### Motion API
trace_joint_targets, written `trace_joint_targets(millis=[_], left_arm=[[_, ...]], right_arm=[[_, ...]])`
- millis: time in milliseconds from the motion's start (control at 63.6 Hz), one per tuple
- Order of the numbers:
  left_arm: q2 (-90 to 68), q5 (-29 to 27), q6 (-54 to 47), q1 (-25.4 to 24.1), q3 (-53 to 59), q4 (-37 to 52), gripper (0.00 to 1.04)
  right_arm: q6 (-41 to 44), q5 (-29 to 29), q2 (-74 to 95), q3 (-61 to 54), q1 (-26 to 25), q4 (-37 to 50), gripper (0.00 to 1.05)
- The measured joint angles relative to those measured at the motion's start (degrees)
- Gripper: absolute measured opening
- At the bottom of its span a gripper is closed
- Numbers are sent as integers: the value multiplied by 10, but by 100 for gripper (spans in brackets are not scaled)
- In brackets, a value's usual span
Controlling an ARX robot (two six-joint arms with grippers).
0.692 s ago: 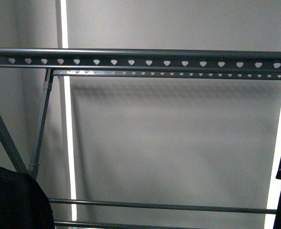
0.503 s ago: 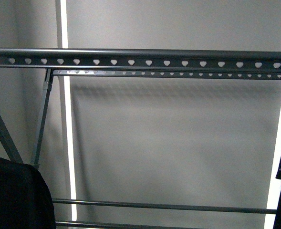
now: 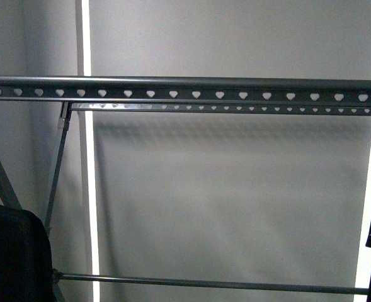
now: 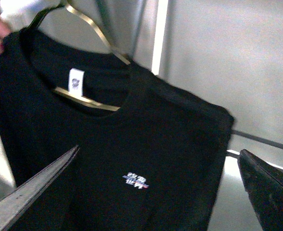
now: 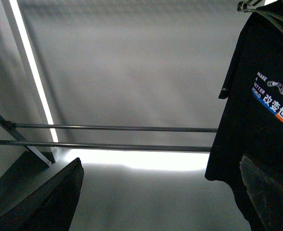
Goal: Hang clothes on hanger
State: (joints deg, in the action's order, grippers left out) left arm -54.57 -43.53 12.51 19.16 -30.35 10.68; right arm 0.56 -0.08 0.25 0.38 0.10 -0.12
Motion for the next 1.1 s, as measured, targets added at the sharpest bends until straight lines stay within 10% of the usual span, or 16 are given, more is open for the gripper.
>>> trace_joint_targets(millis=[299, 834, 1101], left_arm=[[-314, -80, 298, -38, -305, -184, 98], [-463, -57, 395, -97, -450, -257, 98], [-464, -48, 395, -101, -448, -248, 57]], right_arm=[[0, 0, 0, 0, 0, 0, 97], [0, 0, 0, 0, 0, 0, 97], [0, 0, 0, 0, 0, 0, 97]])
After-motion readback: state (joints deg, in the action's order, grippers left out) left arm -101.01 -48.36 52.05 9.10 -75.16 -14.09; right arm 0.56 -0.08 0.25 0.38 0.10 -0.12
